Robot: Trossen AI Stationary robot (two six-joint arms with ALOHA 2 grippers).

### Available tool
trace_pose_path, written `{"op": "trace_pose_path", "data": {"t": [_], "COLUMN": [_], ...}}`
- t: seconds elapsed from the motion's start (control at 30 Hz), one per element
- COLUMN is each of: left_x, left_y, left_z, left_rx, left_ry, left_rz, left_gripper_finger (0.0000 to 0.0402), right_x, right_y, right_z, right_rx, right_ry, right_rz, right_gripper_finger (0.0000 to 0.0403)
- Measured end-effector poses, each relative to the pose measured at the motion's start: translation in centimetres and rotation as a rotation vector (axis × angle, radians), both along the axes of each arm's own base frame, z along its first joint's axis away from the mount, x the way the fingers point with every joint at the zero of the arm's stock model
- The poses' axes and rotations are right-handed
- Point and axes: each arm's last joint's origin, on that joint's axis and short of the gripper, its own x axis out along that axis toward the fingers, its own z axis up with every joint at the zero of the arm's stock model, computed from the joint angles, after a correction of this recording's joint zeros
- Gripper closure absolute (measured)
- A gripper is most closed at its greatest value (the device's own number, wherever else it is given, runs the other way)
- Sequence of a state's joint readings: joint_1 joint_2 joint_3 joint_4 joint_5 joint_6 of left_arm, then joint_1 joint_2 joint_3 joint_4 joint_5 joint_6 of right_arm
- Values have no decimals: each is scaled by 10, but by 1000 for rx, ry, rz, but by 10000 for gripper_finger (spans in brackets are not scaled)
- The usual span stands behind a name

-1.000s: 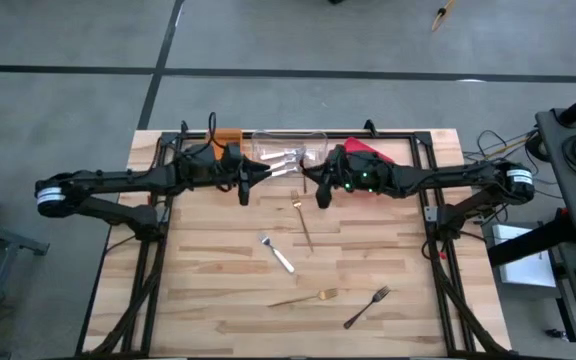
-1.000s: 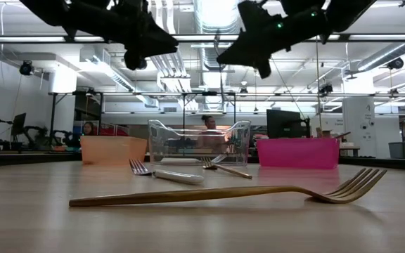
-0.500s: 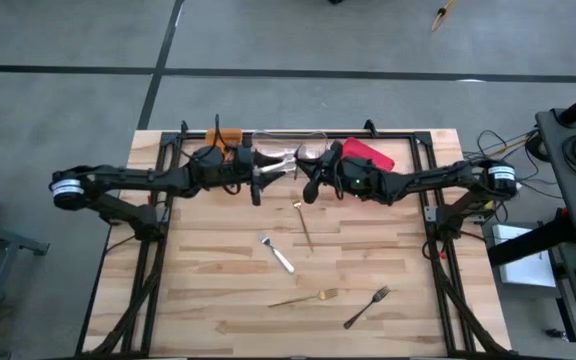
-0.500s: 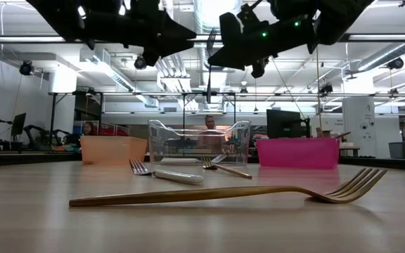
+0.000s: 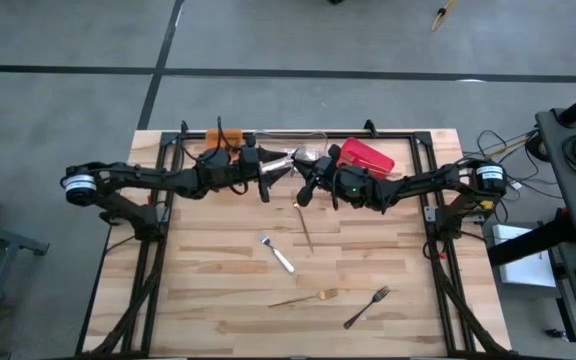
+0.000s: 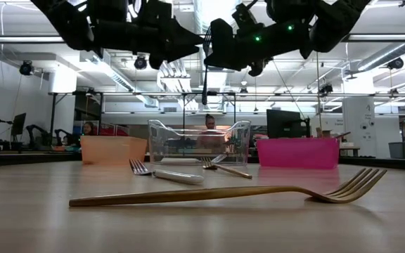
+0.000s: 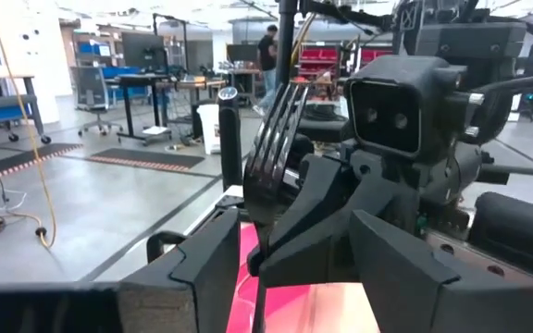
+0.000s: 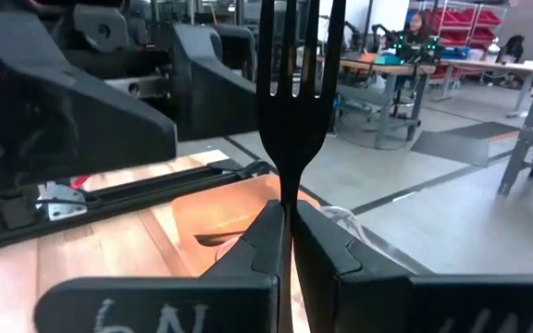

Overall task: Sort silverware by color (type)
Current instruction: Put the black fork into the orange bin

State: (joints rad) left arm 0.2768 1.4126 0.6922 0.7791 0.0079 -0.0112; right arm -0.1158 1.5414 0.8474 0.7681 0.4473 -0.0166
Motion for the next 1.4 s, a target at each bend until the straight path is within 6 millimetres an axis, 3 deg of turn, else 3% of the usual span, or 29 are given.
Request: {"op": "trace_pose_path", "data": {"t": [0.5,0.67,0.87,1.03,1.4], "left_x": [31,31,31,30,28], "left_y": [9,10,10,11,9], "left_z": [9,9,9,9,9], "left_rx": [-15,-28,-52,-71,-85], "left_ry": [-36,-38,-45,-50,-16], "left_rz": [1,45,56,68,61], "left_gripper_finger": [230,277,385,399,401], "right_x": [0,0,0,0,-2], "right_y": [0,0,0,0,0], "right_z": [1,1,1,1,5], "right_rx": [-20,-20,-16,-9,12], "right_ry": [4,5,1,-3,-23], "right_rz": [-1,-1,-1,2,0], "right_gripper_finger": [394,394,394,392,283]}}
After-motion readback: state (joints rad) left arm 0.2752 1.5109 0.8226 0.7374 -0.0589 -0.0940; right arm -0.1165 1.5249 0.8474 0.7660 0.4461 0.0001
